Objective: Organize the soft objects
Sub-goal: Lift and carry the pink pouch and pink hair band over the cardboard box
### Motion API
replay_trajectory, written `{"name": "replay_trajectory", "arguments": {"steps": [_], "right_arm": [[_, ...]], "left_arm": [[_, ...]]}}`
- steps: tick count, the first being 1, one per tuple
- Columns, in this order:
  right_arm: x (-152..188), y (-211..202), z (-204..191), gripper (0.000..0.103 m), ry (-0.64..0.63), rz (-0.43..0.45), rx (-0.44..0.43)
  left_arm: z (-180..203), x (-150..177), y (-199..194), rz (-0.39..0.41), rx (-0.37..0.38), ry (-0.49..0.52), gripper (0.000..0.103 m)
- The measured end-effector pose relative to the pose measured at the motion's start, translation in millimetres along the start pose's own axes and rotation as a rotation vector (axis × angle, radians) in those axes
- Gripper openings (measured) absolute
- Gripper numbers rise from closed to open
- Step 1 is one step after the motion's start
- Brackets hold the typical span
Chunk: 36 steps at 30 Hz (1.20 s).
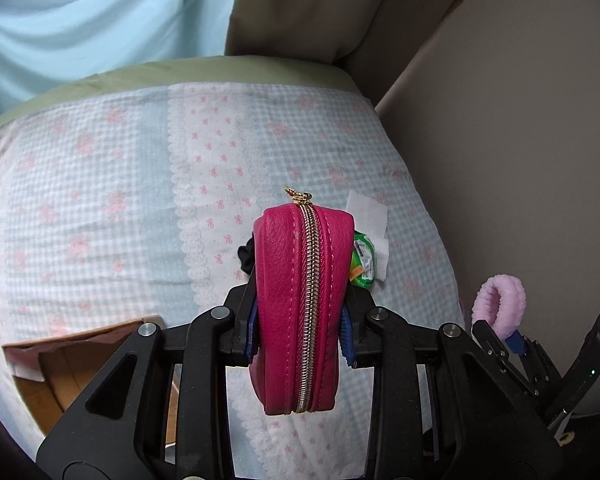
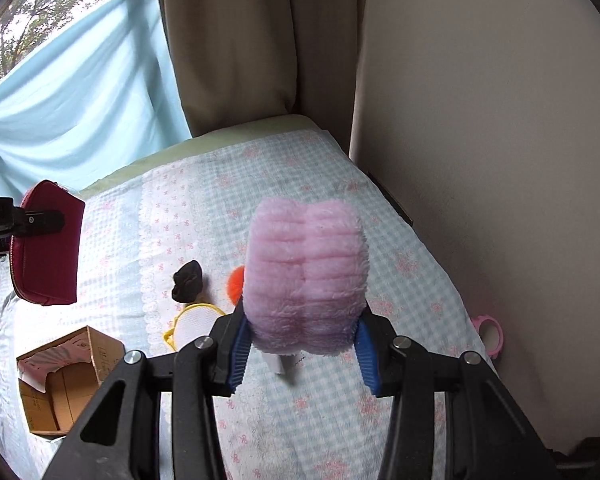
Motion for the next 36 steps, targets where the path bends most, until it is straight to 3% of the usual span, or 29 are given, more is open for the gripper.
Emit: {"name": "replay_trajectory", "arguments": {"steps": [9,20,26,36], "right_arm": [[7,-74,-94,0.042,-0.165,0.06,-0.13],[75,-109,-245,0.042,-0.344,0.003,-0.346],[110,-94,-303,0.042,-0.491,-0.062,-0.378],[153,-36,-363,0.042,-0.757,-0.187,-0.369]], "left_arm": [[-69,63,-112,0.11,-0.069,-0.118,0.027],[-200,158,-195,0.143,-0.214,-0.312,0.027],[-253,191,-200,0.113,-0.243,-0.376,0.027],[-318,215,-147,-0.007,-0.254,-0.462,0.027]]}}
Point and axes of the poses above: each gripper's, at about its wrist camera, not at the fingertips, and y roughly the way its jaws point, z to its right, x to its underside, the point moved 8 cm from there along y, roughly the way its jaws point, and after that the axes turned 10 degrees about x, right-handed, at the moved point
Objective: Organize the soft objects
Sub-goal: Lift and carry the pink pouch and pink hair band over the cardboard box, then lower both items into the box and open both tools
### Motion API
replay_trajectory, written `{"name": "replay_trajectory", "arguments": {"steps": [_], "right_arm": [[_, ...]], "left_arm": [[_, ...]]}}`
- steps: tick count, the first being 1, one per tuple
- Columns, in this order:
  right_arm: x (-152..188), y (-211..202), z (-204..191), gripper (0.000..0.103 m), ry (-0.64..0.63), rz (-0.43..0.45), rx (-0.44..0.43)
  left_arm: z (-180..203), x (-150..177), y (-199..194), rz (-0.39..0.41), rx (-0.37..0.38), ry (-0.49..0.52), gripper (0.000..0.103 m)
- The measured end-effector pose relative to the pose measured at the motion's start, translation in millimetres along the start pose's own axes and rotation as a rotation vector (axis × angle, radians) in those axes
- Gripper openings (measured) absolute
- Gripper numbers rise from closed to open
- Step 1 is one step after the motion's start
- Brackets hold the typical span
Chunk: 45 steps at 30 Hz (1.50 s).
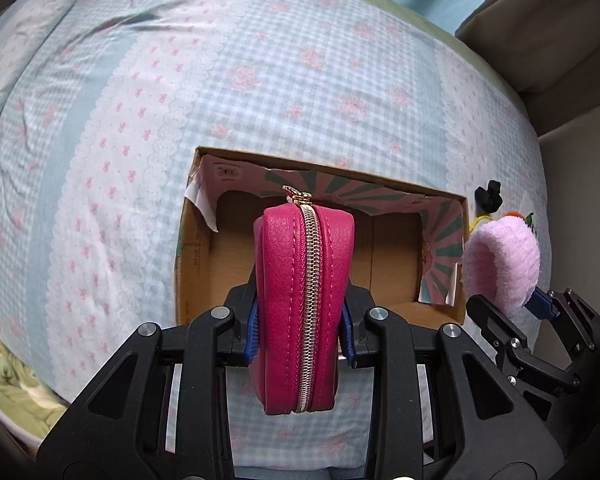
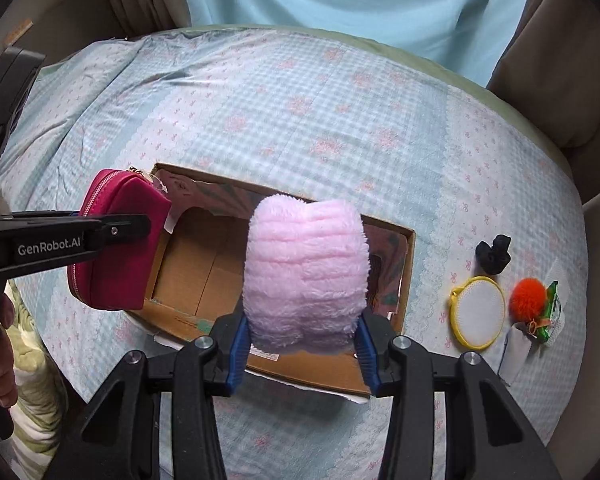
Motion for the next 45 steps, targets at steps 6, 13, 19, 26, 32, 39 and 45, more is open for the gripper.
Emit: {"name": "replay_trajectory", "arguments": {"steps": [6,13,19,26,32,39,45], "right_arm": [[-2,51,-14,0.042,-0.104,-0.09,-0.038],[17,100,-24,0.042,-0.23,-0.147,-0.087],[24,108,-22,0.043,-0.257,-0.138,-0.108],[37,114,-23,0.103,-0.255,-0.163,-0.173],[40,107,-16,0.103,-0.198,-0.137,-0.187],[34,88,-10,0.103,-0.202,-0.099,-0.159],[28,50,-6,0.103,-0.171,-0.032,-0.137]], "left_arm": [[-16,-2,51,-0.095,-0.047,-0.01,0.027],[-19,-6,113,-0.204,-0.095,0.034,0.027],[-18,-7,130,-0.233,-0.105,0.05,0.031],[-5,-25,115,-0.164,-0.167,0.14,0.103],[-9,-25,113,-0.17,-0.151,0.106,0.103],[-6,-20,97,-0.147,-0.15,0.104,0.103],[4,-15,65,-0.092,-0.141,0.115,0.103]]}}
Point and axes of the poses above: each gripper's, at about its wrist camera, not at the fingertips, and y roughly the way its jaws point, z to its right, x to its underside, the point moved 8 cm from there along y, roughly the way its jaws point, and after that the axes turned 10 degrees about x, right-handed, at the moved point
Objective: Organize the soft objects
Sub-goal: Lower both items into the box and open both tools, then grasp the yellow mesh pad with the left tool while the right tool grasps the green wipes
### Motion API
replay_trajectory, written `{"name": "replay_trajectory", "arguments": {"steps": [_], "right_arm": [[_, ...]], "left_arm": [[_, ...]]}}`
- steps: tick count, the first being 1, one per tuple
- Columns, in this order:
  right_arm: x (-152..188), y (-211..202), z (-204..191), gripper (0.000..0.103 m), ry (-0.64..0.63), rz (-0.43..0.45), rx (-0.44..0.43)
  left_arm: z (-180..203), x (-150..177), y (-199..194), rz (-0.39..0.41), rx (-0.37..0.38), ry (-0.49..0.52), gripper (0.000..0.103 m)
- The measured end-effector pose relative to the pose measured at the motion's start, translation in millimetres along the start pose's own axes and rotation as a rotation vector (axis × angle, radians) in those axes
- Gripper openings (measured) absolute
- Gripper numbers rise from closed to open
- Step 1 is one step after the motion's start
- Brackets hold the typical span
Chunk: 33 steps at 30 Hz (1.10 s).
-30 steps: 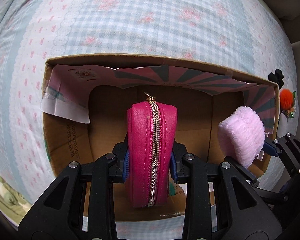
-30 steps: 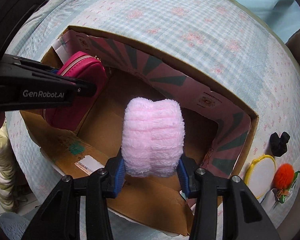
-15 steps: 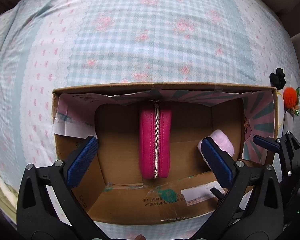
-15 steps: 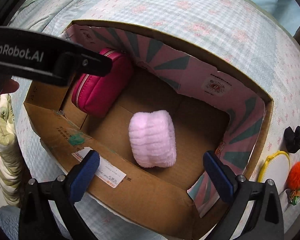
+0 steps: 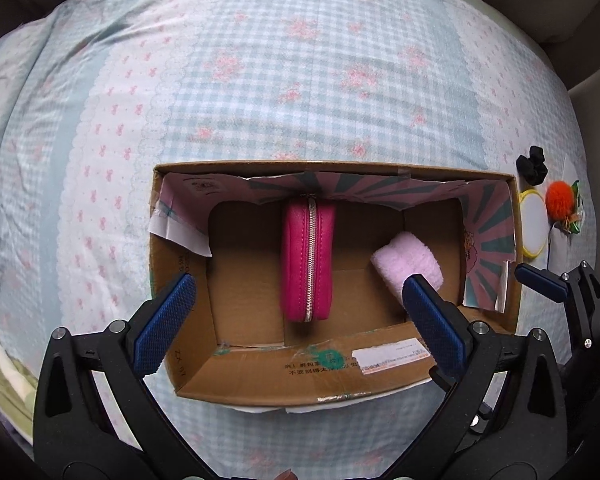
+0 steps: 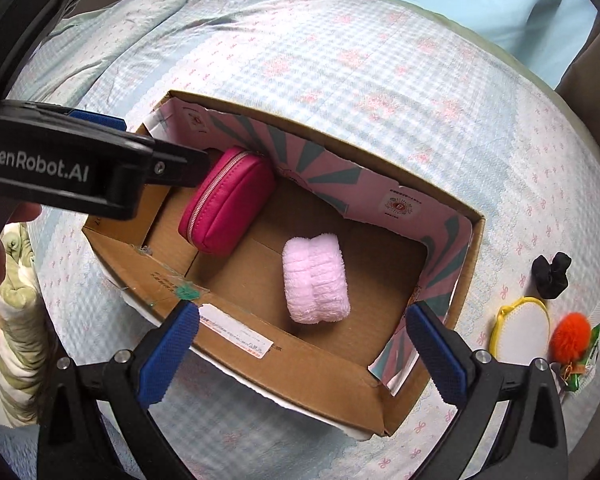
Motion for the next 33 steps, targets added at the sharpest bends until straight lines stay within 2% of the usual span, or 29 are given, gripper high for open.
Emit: {"name": "replay_trajectory", "arguments": {"steps": [7,15,26,33], "right_arm": [[-2,-65,2,0.103,0.045,0.071,0.024],[15,-155,46,0.103,0.334,0.204,0.135],[89,-274,107,0.103,0.674,0.351,0.364],[140,-305,131,0.103,0.789,0.372,0.435]], "left_arm": [[5,16,-60,0.105,0.019,-0.001,0.103],[24,44,-133,0.23,0.043,0.024,0.103],[87,85,-221,0.379,0.138,0.119,0.103],[138,106,-228,0.381,0.212,0.217,0.103]]}}
Point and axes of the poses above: each gripper's, at about its wrist camera, not at the fingertips, and y roughly the way its jaws point, z to its right, x to its underside, the point moved 8 cm from there along y, roughly the way its jaws point, and after that the axes turned 10 degrees about x, right-handed, at the moved point
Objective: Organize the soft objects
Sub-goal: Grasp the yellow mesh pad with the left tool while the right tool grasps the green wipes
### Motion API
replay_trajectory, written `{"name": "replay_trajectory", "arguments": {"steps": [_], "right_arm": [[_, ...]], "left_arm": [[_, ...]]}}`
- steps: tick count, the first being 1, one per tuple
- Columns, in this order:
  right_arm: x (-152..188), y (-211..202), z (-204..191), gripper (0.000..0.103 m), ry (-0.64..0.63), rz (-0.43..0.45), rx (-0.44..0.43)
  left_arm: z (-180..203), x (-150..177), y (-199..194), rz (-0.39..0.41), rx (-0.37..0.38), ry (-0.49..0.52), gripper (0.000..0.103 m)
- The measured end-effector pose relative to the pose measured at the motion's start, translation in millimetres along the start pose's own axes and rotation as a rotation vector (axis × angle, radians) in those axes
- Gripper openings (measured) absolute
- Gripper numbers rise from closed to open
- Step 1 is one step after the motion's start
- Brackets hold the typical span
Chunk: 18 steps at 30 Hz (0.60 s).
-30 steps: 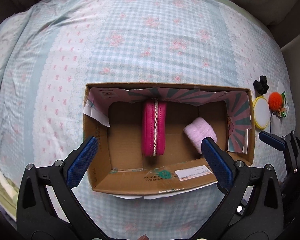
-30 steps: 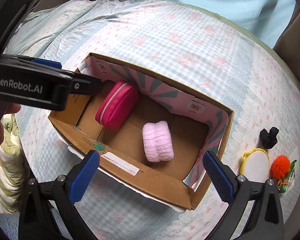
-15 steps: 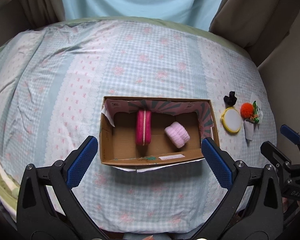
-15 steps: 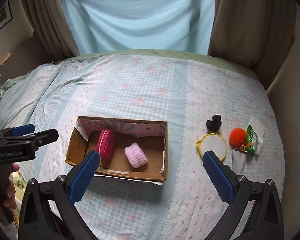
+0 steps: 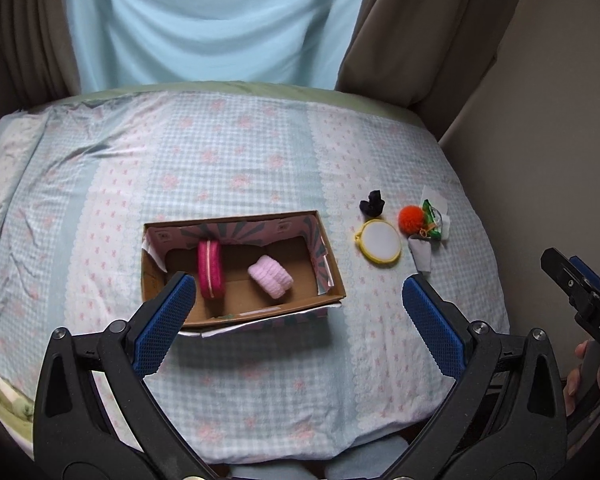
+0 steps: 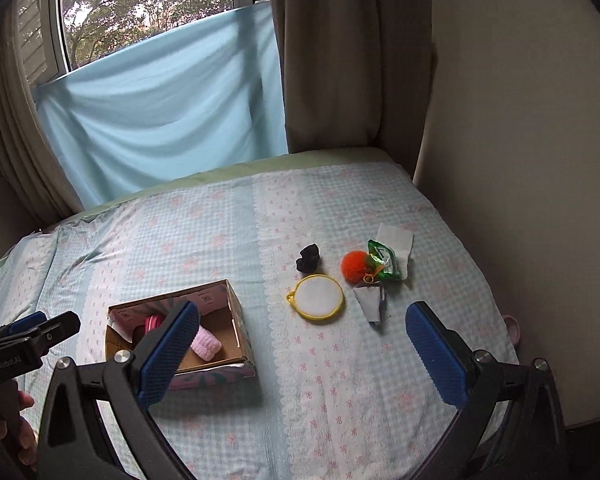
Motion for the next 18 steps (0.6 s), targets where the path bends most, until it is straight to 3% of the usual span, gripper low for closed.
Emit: {"name": "replay_trajectory", "arguments": {"steps": [6,18], "right_arm": [[-4,3,43,0.103,0.059,0.019,0.017],[-46,65,116,0.103,0.05,0.023,-0.048]], "left_arm": [[44,-5,16,-0.009,0.052,0.034,0.103],[120,-21,77,-0.025,0.033,-0.001,0.103]]}}
Point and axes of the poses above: each gripper's, at about its wrist camera, not at the fingertips, and y roughly the way its jaws point, z to its right, x to its underside, the point moved 8 cm from there along y, roughly the way its jaws point, and after that the axes turned 10 degrees about x, right-handed, at the moved point
